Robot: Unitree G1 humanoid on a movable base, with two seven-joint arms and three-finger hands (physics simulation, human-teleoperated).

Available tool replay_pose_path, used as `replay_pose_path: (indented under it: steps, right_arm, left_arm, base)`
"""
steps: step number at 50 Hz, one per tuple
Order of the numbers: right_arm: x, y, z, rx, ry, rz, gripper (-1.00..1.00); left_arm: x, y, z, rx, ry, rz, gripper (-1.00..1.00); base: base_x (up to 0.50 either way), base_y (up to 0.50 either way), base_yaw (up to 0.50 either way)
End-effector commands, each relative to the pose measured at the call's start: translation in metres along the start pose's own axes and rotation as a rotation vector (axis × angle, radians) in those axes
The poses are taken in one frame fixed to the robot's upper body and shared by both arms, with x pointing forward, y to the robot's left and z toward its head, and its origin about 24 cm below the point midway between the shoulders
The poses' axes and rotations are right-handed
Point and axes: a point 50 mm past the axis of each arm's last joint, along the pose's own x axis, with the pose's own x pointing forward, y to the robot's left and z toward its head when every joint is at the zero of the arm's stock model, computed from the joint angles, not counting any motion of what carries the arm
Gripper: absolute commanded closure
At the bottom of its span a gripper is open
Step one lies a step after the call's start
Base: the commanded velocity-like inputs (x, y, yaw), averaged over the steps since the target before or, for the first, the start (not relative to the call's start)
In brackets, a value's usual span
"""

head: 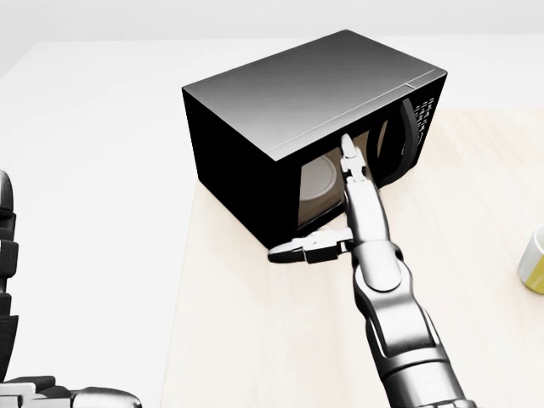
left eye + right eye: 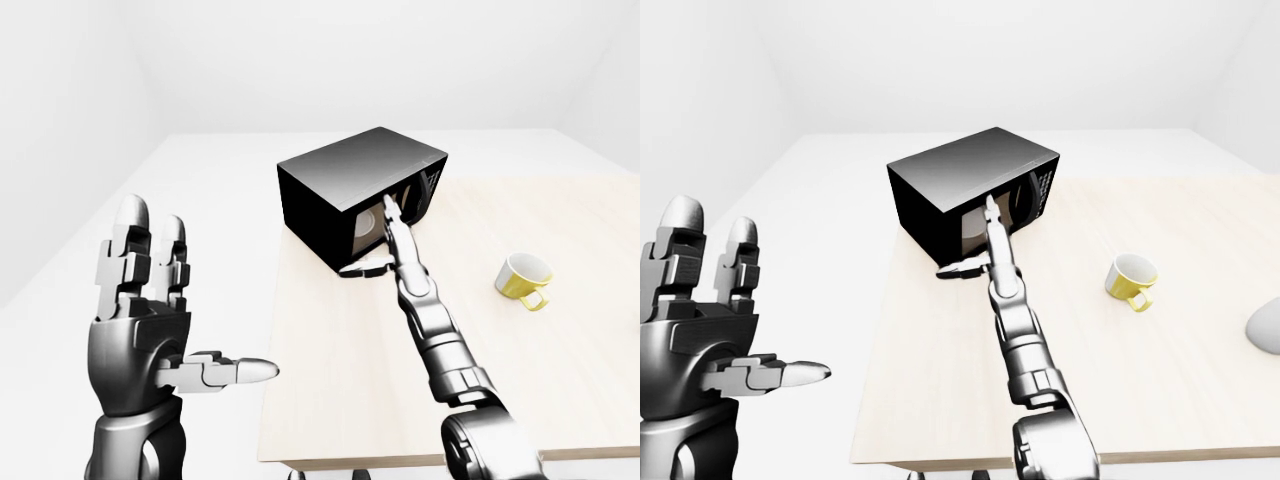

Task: Close the microwave.

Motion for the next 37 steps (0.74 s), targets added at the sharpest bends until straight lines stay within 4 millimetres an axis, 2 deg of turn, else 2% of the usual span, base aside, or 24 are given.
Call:
replay_pose_path:
  steps: [1, 2, 4, 8, 11, 37]
  right_arm:
    - [-0.144, -0.03, 0.126, 0.064, -0.788, -0.088, -1.0]
    - [-0.146, -0.031, 0.126, 0.063, -0.791, -0.088, -1.0]
    - [-0.174, -0.034, 0.126, 0.098, -0.825, -0.074, -1.0]
    - [-0.199, -0.037, 0.111, 0.094, -0.754, -0.081, -1.0]
    - [-0.217, -0.042, 0.108, 0.083, -0.725, -0.099, -1.0]
    - [-0.219, -0.032, 0.113, 0.085, -0.754, -0.06, -1.0]
  left_arm:
    - [0.001, 0.0, 0.006, 0.003, -0.028, -0.001, -1.0]
    - [0.001, 0.0, 0.006, 0.003, -0.029, -0.001, -1.0]
    - [0.0, 0.0, 0.007, 0.005, -0.031, 0.001, -1.0]
    - [0.0, 0.0, 0.004, 0.005, -0.018, 0.001, -1.0]
    - [0.0, 0.001, 0.005, 0.006, -0.022, 0.003, -1.0]
    - [0.0, 0.0, 0.005, 0.007, -0.023, 0.003, -1.0]
  base:
    - [0.0, 0.0, 0.0]
    - [0.0, 0.0, 0.0]
    - [0.0, 0.0, 0.0]
    - [0.0, 0.0, 0.0]
    - [0.0, 0.0, 0.0]
    - [0.0, 0.0, 0.0]
